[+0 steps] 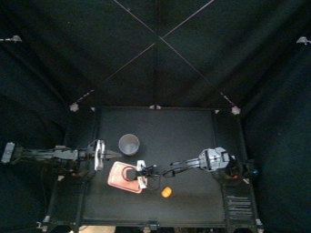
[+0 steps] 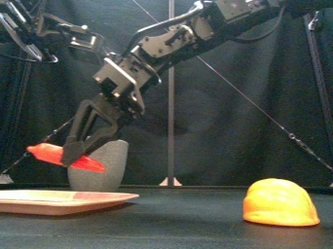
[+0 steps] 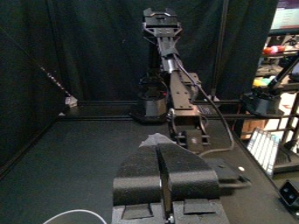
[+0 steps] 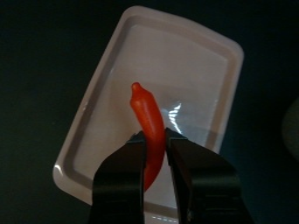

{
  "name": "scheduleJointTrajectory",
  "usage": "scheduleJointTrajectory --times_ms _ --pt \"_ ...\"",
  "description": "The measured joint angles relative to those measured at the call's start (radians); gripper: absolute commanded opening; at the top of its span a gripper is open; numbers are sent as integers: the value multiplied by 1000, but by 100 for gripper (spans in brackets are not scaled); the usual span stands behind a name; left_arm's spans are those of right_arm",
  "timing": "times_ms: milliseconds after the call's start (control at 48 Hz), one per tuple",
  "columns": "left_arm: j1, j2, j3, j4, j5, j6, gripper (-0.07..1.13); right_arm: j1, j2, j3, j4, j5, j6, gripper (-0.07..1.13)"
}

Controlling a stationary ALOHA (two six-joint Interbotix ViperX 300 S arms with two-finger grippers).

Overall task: Pick the red chile then place it on the pink plate
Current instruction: Drop red chile on the pink plate and return to neutral

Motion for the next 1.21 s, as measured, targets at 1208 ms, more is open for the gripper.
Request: scheduleJointTrajectory --times_ms 1208 --pt "20 -3 9 0 2 0 -3 -110 -753 692 -5 -344 89 78"
